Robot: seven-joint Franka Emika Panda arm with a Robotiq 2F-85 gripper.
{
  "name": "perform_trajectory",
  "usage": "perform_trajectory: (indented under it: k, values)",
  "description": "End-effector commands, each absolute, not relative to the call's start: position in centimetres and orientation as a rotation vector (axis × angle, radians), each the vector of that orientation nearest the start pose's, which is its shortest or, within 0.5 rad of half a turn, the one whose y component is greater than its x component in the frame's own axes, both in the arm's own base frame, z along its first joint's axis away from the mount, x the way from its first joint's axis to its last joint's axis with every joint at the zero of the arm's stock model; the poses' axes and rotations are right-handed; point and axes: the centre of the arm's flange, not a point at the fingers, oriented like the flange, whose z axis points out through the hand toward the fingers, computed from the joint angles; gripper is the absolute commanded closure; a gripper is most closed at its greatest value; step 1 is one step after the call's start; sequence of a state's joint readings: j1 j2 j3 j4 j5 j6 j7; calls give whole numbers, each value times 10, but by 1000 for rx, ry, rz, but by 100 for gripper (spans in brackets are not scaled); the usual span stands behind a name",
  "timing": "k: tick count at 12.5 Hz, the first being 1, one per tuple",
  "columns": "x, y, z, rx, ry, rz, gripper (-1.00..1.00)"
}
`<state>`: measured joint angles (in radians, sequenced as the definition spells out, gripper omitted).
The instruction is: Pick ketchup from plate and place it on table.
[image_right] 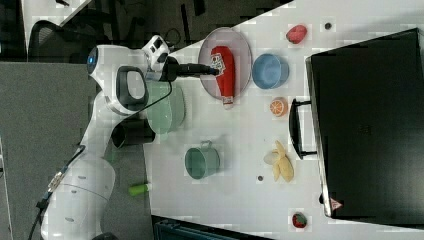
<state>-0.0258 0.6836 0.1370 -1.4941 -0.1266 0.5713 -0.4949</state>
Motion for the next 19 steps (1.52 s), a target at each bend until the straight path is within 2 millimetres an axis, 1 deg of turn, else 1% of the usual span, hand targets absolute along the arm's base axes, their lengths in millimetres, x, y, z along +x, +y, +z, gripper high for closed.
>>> perform_trajectory:
  k: [1,5,7,10,11,14,16,17,18,19]
  values:
    - [711,76,239,-3171,99,6,-100]
    - [711,77,199,-3166,88,5,-100]
    - [714,79,185,-3157,79,-52,-100]
    - [712,80,165,-3151,77,-49,-100]
    - [713,81,163,-3146,75,-71,-92]
    - [714,81,163,-3144,76,-88,-21]
    - [716,79,169,-3144,81,-101,-19]
    - [718,78,175,-3142,87,-115,-19]
    - [720,78,185,-3140,94,-135,-19]
    - [724,77,199,-3137,98,-164,-19]
